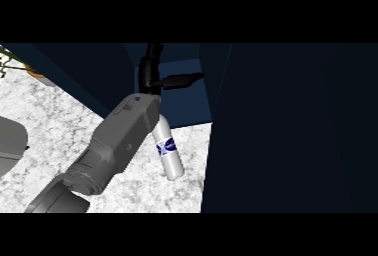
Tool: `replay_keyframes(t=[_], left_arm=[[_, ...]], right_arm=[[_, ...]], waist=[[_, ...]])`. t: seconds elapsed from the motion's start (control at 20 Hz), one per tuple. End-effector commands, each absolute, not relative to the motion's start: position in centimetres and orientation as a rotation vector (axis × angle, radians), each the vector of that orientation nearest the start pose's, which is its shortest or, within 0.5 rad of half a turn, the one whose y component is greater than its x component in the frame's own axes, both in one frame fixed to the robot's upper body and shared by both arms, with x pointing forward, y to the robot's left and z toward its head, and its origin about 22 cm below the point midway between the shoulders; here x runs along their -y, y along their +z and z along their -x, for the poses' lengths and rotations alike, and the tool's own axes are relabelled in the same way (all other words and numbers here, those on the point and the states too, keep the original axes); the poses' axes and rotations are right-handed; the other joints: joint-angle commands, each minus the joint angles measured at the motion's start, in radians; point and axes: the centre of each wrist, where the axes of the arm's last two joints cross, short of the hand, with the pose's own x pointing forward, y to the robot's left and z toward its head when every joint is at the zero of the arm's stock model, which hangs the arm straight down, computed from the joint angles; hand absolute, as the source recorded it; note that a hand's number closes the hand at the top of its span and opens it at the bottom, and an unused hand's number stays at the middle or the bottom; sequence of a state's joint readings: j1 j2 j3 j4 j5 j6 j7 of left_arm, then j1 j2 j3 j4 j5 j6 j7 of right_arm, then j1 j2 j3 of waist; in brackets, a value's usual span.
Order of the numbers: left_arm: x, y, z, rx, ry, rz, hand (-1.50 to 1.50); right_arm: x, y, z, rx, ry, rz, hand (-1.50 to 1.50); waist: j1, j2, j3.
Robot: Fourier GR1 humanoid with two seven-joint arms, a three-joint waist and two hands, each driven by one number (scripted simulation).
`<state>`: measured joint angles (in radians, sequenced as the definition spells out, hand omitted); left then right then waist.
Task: Pick up the bottled water, place it into the cabinet and close the cabinet
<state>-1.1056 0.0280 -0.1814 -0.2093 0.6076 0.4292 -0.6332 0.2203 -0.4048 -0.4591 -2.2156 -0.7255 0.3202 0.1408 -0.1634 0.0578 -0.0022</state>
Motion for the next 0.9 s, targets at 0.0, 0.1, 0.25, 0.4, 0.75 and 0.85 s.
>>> replay_keyframes(t=[0.0,0.1,0.25,0.4,0.75,0.85], left_arm=[[-9.8,3.5,-43.0,1.839,-0.047,-0.108,-1.5],[-9.1,3.5,-42.9,1.867,-0.025,-0.074,-1.5],[-9.1,3.6,-42.9,1.902,0.021,-0.039,1.5],[-8.9,4.0,-43.0,1.931,0.049,0.007,1.5],[-9.4,3.0,-42.7,1.915,0.1,0.073,1.5],[-10.3,0.8,-41.6,1.903,0.107,0.093,1.5]], right_arm=[[36.1,17.5,-14.7,2.028,0.15,-0.161,-1.5],[35.9,16.8,-14.6,2.014,0.129,-0.141,-1.5],[36.1,16.4,-14.2,1.996,0.144,-0.137,-1.5],[36.4,16.6,-14.5,2.024,0.142,-0.143,-1.5],[35.2,18.0,-13.4,2.024,0.19,-0.109,-1.5],[34.7,18.2,-13.9,2.017,0.196,-0.129,-1.5]], waist=[[-0.002,0.0,0.001],[0.017,-0.008,0.001],[0.02,-0.013,0.001],[0.026,-0.018,0.001],[0.056,-0.032,0.001],[0.059,-0.032,0.0]])
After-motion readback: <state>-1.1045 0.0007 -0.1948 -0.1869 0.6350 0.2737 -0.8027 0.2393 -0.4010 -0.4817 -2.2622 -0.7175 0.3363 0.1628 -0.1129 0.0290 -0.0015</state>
